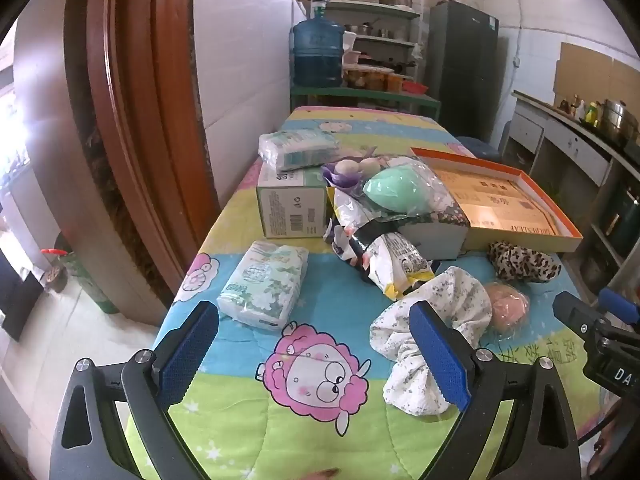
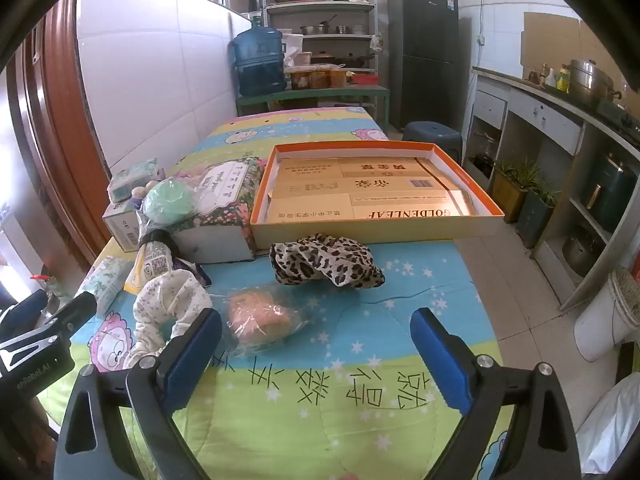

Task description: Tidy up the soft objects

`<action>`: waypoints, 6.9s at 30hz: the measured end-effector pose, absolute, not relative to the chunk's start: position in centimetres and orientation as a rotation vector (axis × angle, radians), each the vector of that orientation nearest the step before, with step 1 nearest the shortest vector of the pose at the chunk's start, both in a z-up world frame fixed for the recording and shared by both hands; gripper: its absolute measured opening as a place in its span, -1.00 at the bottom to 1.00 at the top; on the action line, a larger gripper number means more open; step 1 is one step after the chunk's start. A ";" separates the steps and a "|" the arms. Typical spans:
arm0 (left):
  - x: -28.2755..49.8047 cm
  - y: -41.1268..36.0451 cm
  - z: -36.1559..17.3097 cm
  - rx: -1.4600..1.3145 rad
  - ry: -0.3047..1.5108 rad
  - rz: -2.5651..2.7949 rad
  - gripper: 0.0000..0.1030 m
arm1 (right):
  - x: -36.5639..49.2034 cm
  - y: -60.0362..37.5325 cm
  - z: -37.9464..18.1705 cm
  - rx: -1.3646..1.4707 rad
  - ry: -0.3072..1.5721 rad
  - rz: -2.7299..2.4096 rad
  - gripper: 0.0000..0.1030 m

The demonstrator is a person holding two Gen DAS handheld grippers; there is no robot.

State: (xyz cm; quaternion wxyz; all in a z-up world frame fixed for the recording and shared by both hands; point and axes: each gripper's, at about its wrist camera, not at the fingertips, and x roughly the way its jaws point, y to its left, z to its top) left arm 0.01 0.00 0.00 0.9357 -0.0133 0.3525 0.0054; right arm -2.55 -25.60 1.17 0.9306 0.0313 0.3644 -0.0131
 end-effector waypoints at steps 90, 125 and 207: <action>-0.6 -0.7 -0.1 -0.031 0.715 0.000 0.87 | -2.6 -25.2 1.3 0.058 0.748 -0.025 0.87; 4.6 -5.2 -6.5 -0.068 0.905 -0.187 0.30 | 3.4 -28.6 -1.1 0.024 0.801 -0.034 0.87; 19.3 -10.3 9.7 -0.054 0.642 -0.266 -0.79 | 13.4 -29.5 6.9 0.060 0.632 0.099 -0.84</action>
